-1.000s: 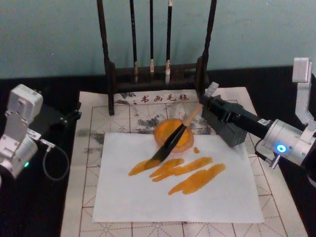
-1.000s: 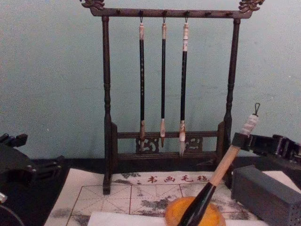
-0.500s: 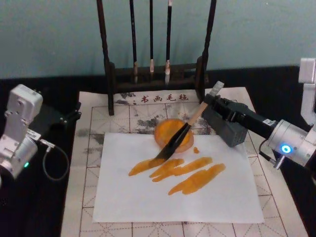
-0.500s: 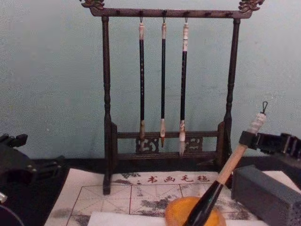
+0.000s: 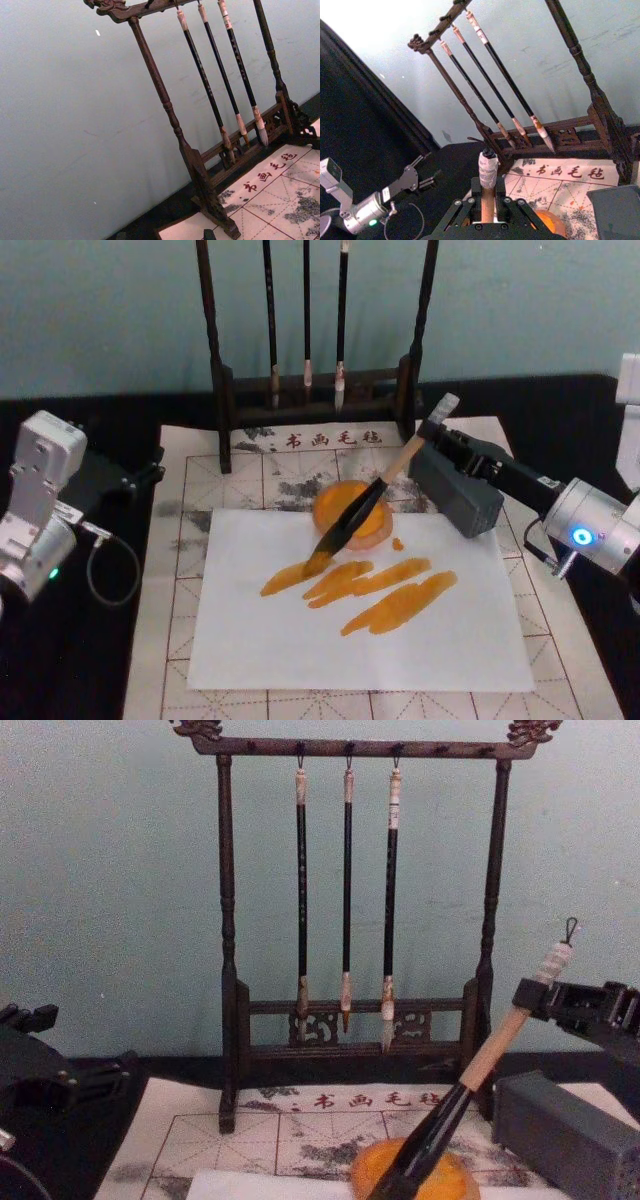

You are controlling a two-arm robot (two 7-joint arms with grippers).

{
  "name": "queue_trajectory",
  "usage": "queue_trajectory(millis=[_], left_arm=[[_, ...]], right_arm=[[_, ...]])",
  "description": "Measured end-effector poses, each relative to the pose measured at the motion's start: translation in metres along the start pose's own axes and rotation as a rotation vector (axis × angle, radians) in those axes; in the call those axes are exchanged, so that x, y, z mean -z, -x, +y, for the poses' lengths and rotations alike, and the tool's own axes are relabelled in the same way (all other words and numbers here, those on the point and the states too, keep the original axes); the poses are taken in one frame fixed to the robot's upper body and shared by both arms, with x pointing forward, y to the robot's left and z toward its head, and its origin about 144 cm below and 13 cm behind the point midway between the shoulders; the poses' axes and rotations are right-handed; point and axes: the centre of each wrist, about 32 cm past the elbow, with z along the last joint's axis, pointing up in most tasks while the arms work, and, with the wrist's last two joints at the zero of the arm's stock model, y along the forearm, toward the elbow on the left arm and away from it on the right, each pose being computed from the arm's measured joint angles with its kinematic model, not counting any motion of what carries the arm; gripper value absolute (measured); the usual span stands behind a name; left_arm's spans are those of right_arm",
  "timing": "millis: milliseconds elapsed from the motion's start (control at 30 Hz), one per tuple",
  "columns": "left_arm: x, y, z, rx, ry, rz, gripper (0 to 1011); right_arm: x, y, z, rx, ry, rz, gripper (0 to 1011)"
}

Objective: Pick up the brush from the inkstone, write on the paper, then place the brush back to its original position.

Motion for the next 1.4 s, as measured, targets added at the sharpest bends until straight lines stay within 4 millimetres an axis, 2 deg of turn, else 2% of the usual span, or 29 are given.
queue_trajectory(millis=[1400], left_arm=[[0.0000, 0.0000, 0.0000, 0.000, 0.000, 0.000, 1001]], right_arm=[[0.0001, -0.0016, 0.0023, 0.056, -0.092, 0.083, 173]])
